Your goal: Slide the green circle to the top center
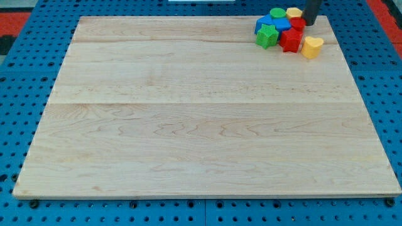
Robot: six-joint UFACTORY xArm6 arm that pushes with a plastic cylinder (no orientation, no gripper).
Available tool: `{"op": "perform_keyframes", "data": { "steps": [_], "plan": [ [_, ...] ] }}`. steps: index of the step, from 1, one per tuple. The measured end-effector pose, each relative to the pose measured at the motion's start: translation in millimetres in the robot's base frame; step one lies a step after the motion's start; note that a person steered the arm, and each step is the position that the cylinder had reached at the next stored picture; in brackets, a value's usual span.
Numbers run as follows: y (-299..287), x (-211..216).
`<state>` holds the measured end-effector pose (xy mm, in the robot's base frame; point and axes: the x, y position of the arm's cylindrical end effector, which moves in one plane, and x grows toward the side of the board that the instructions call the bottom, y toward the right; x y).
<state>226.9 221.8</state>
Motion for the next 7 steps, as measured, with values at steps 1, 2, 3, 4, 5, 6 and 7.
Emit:
{"op": "perform_keyframes", "data": {
  "steps": [1, 2, 3, 4, 5, 6, 7],
  "plan": [
    [-17, 22],
    [20, 21],
    [69, -11],
    [78, -35],
    [73, -36],
    [45, -35],
    [-5, -35]
  ]
}}
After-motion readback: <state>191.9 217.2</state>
